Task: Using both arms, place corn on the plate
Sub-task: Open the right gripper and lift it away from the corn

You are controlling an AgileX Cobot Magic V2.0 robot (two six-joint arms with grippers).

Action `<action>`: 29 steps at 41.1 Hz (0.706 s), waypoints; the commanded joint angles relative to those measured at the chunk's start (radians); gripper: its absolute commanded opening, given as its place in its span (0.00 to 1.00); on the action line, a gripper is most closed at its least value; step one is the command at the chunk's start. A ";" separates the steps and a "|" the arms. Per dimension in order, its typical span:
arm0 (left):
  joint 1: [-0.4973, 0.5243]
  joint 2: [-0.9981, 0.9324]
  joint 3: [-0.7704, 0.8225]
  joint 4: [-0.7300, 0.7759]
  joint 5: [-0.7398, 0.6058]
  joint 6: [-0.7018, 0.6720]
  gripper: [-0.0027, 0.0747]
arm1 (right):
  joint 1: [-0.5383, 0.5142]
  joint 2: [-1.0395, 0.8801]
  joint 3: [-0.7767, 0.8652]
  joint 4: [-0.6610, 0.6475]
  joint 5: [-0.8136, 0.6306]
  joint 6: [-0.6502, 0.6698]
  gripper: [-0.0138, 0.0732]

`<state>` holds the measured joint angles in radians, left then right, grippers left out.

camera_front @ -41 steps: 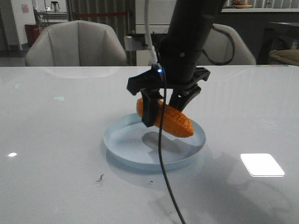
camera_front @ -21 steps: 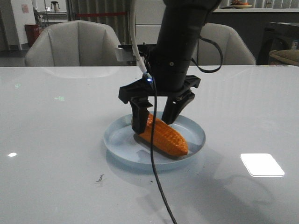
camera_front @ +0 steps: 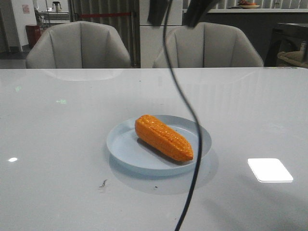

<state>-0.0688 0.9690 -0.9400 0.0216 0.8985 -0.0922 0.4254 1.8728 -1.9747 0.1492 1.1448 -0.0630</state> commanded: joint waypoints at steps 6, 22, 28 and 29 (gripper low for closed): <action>0.002 -0.016 -0.028 0.033 -0.062 -0.007 0.51 | -0.193 -0.357 0.029 0.004 -0.051 0.007 0.83; 0.002 -0.016 -0.028 0.058 -0.075 -0.007 0.51 | -0.546 -0.985 0.807 0.004 -0.284 0.006 0.83; 0.002 -0.016 -0.028 0.058 -0.077 -0.007 0.51 | -0.547 -1.154 1.017 0.011 -0.290 0.007 0.83; 0.002 -0.016 -0.028 0.058 -0.077 -0.007 0.51 | -0.547 -1.169 1.035 0.011 -0.287 0.007 0.83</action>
<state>-0.0688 0.9690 -0.9400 0.0739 0.8917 -0.0922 -0.1148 0.7796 -0.9940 0.1493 0.9427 -0.0575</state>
